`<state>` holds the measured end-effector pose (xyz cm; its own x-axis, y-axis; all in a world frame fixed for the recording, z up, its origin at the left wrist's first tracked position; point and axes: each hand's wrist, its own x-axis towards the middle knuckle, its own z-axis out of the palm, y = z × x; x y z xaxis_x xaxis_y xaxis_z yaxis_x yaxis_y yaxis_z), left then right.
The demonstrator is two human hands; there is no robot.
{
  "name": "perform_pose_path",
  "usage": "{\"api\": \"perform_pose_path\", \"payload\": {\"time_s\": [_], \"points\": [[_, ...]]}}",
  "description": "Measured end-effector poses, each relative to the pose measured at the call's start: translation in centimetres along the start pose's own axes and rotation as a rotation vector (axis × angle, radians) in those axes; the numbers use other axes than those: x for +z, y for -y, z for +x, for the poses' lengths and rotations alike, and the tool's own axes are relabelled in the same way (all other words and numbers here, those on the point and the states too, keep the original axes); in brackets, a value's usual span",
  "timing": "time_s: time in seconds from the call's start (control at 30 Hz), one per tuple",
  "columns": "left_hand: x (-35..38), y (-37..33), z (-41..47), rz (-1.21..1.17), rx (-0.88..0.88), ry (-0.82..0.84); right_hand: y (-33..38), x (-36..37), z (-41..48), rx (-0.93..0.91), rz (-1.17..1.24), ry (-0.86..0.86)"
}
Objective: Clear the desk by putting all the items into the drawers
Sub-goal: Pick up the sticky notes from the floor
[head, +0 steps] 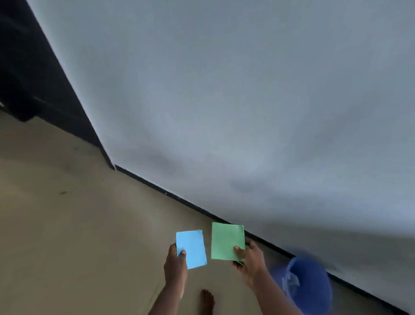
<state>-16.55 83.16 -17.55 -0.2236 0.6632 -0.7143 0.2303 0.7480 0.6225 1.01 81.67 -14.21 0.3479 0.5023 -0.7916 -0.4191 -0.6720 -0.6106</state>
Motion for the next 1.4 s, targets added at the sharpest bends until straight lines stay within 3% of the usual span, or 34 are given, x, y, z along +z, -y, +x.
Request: {"api": "perform_pose_path", "payload": {"time_s": [0.13,0.4,0.53,0.7,0.97,1.13,1.27,1.4], "points": [[3.7,-5.3,-6.6,0.059,0.104,0.133,4.4,-6.5,-6.2,-0.08,0.206,-0.119],[16.9,-15.4,-20.8,0.029,0.249,0.62,11.4,-25.4,-16.6,-0.347,0.471,-0.465],[25.8,-18.1,-29.9,0.066,0.317,0.877,11.9,-37.3,-21.5,-0.445,0.601,-0.683],[36.3,-17.0,-41.0,0.159,0.348,1.105,9.6,-50.2,-25.5,-0.425,0.701,-0.848],[48.6,-14.2,-52.2,0.267,0.36,1.087,5.9,-62.8,-26.6,-0.293,0.628,-0.912],[54.5,-12.3,-53.9,0.416,0.448,0.968,5.3,-67.7,-25.5,-0.179,0.331,-0.987],[57.3,-11.6,-54.4,0.711,0.648,0.808,5.3,-69.3,-24.9,-0.097,0.007,-1.095],[57.6,-11.7,-55.8,0.878,0.903,0.691,5.3,-68.3,-24.7,0.038,-0.151,-1.173]]}}
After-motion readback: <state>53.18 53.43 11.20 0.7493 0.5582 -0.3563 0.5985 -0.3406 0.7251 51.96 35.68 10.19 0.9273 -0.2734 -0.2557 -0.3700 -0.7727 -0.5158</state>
